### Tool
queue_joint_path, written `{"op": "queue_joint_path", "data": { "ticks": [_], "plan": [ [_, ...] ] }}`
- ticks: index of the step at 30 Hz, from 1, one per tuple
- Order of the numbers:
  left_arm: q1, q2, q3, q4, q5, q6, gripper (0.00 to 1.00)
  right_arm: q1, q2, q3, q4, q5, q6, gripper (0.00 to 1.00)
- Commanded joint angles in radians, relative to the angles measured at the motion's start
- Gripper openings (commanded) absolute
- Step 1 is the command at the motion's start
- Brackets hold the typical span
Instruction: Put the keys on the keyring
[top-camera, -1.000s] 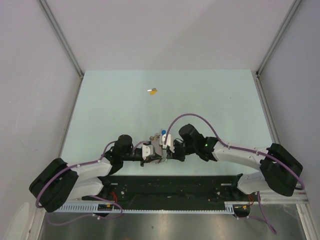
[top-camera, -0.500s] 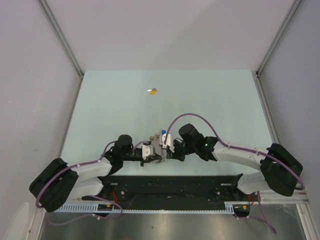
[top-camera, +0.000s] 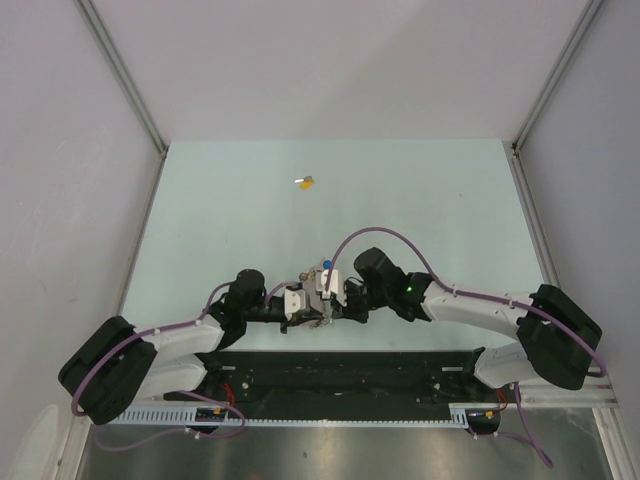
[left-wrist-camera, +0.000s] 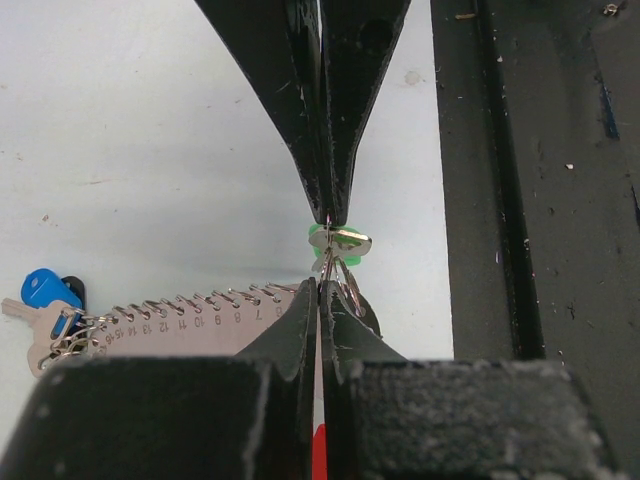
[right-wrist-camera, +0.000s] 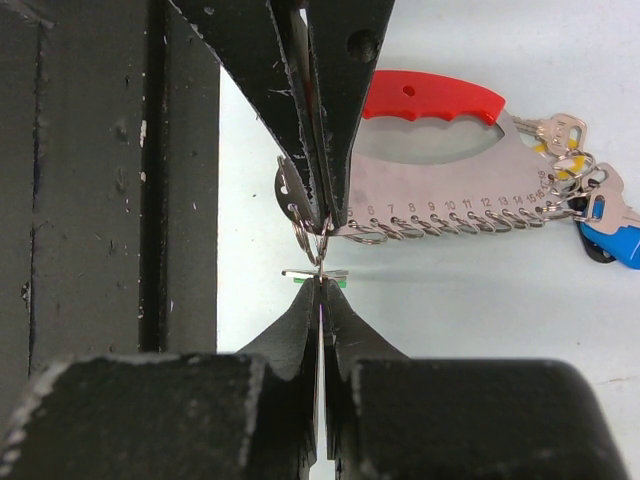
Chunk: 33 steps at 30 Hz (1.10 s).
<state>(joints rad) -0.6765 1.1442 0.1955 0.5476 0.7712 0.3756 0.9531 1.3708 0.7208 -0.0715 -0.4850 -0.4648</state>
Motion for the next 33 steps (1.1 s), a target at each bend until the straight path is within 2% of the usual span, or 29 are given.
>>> {"op": "queue_joint_path", "data": {
  "ticks": [1, 33],
  "plan": [
    [-0.005, -0.018, 0.032, 0.074, 0.054, 0.000, 0.01, 0.010, 0.014, 0.048, 0.018, 0.005, -0.012, 0.00],
    [-0.006, -0.006, 0.025, 0.120, 0.037, -0.030, 0.00, 0.012, 0.048, 0.068, 0.124, 0.002, 0.087, 0.00]
  ]
}}
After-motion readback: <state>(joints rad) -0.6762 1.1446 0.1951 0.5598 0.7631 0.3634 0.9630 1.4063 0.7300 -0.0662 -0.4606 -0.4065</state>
